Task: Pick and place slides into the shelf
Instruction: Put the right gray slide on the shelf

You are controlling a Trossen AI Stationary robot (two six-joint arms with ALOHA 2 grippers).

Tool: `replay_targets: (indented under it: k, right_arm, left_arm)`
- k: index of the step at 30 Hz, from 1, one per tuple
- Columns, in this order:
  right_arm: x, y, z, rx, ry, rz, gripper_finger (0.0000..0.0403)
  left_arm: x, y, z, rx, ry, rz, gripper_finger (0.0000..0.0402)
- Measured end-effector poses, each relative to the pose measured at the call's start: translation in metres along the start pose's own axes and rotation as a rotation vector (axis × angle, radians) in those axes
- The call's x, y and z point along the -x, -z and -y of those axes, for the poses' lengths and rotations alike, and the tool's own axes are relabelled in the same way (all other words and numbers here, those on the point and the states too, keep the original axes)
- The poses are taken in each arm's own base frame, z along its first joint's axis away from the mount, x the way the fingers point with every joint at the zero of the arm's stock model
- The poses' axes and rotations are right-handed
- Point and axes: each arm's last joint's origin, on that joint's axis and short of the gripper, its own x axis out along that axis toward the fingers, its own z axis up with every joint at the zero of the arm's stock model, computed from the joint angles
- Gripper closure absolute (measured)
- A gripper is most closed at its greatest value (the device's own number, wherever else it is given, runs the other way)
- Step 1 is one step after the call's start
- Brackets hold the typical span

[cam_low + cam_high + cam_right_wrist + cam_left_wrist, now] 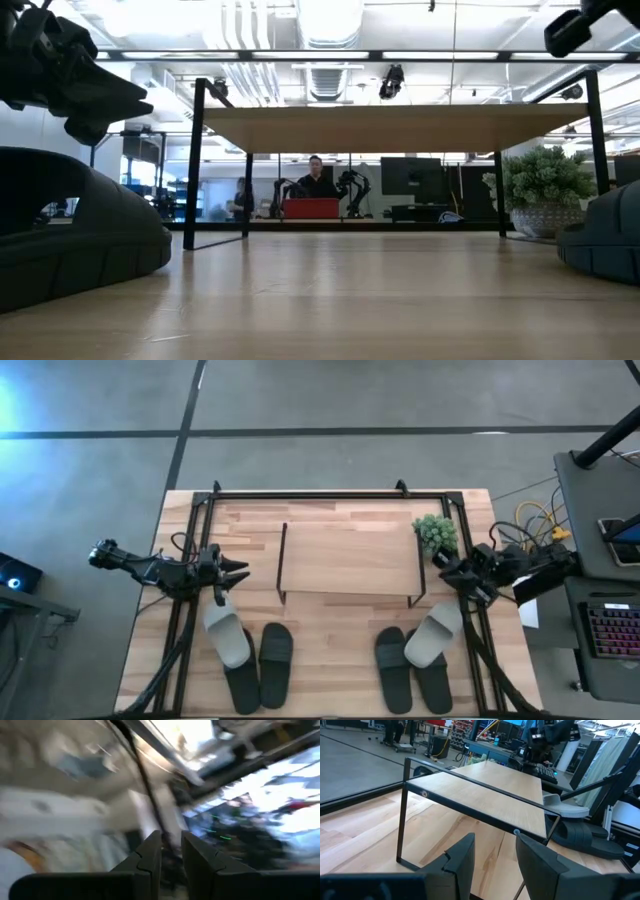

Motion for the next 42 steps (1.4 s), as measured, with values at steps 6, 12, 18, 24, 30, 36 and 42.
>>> replay_targets:
  k: [6,12,18,24,30,36,42]
  right_arm:
    - [-0.016,-0.023,0.000,0.096,0.440,-0.238,0.0335]
    - [-0.064,-0.043,-0.008,0.125,0.610,-0.495,0.0335]
    - [-0.113,-0.054,-0.016,-0.014,0.676,-0.715,0.0335]
    - [-0.141,-0.053,-0.028,-0.309,0.708,-0.993,0.0335]
    - [-0.160,-0.045,-0.053,-0.552,0.759,-1.244,0.0335]
    - [-0.177,-0.034,-0.087,-0.696,0.825,-1.375,0.0335]
    - [-0.176,-0.006,-0.113,-0.756,1.048,-1.483,0.0335]
  left_arm:
    - [0.000,0.000,0.000,0.001,0.000,0.001,0.0273]
    - [0.000,0.000,0.000,0.000,0.000,0.000,0.0273]
    - [0.000,0.000,0.000,0.001,0.000,0.001,0.0273]
    - [0.000,0.000,0.000,0.000,0.000,0.000,0.0273]
    - [0.000,0.000,0.000,0.000,0.000,0.000,0.0273]
    - [0.000,0.000,0.000,0.000,0.000,0.000,0.0273]
    - [0.000,0.000,0.000,0.002,0.000,0.001,0.0273]
